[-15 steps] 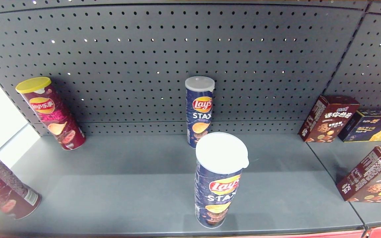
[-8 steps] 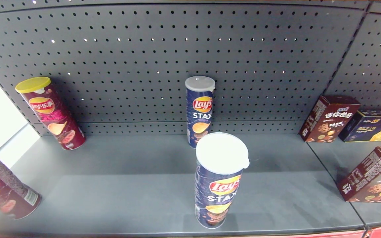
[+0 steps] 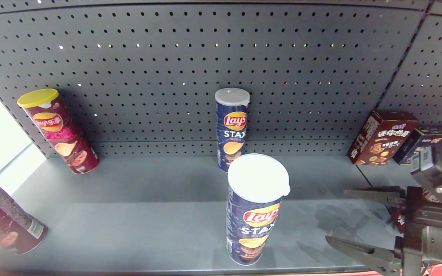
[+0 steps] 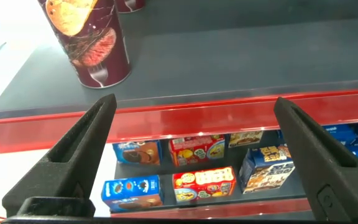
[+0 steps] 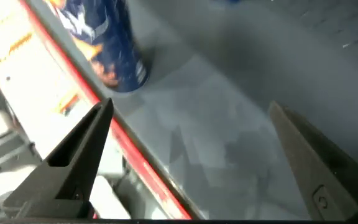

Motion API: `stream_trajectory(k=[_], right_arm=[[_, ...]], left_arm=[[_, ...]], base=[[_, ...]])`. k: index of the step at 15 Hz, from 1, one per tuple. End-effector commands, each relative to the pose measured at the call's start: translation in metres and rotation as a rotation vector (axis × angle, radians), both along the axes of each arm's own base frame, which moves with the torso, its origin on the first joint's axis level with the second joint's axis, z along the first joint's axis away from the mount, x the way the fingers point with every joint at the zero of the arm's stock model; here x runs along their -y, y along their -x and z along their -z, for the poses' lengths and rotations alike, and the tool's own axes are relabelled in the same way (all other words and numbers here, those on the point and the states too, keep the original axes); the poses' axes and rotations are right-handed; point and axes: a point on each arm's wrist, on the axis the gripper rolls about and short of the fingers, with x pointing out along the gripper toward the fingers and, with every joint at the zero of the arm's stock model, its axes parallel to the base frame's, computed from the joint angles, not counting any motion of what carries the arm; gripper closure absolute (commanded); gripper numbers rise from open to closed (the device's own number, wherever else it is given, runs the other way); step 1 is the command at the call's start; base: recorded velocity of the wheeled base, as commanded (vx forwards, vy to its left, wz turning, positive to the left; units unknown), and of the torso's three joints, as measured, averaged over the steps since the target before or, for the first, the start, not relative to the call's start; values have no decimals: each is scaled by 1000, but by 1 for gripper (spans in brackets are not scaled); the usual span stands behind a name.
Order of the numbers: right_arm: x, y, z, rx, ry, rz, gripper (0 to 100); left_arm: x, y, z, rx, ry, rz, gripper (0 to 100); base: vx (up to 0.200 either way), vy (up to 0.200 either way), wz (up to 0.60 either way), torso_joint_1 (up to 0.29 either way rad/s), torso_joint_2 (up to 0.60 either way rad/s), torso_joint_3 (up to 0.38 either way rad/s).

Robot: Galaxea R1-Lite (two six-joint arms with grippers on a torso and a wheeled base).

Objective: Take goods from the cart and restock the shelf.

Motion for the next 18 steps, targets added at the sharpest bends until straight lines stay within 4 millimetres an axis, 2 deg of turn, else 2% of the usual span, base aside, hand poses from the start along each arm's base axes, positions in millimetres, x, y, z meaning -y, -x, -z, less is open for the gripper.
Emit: stream_trajectory(k=[1, 9, 14, 18], right_arm=[[-11, -9, 12, -49, 41, -12, 0], [-36, -26, 32, -105, 108, -24, 0], [-55, -47, 28, -95, 117, -5, 0], [-63, -56, 30, -101, 124, -4, 0]], left_arm=[[0, 0, 0, -1, 0, -1, 0], [0, 0, 0, -3, 1, -1, 0], [0, 0, 0, -2, 1, -1, 0], [0, 0, 0, -2, 1, -1, 0]], base=[[0, 0, 0, 0, 0, 0], [0, 0, 0, 0, 0, 0], [0, 0, 0, 0, 0, 0], [0, 0, 0, 0, 0, 0]])
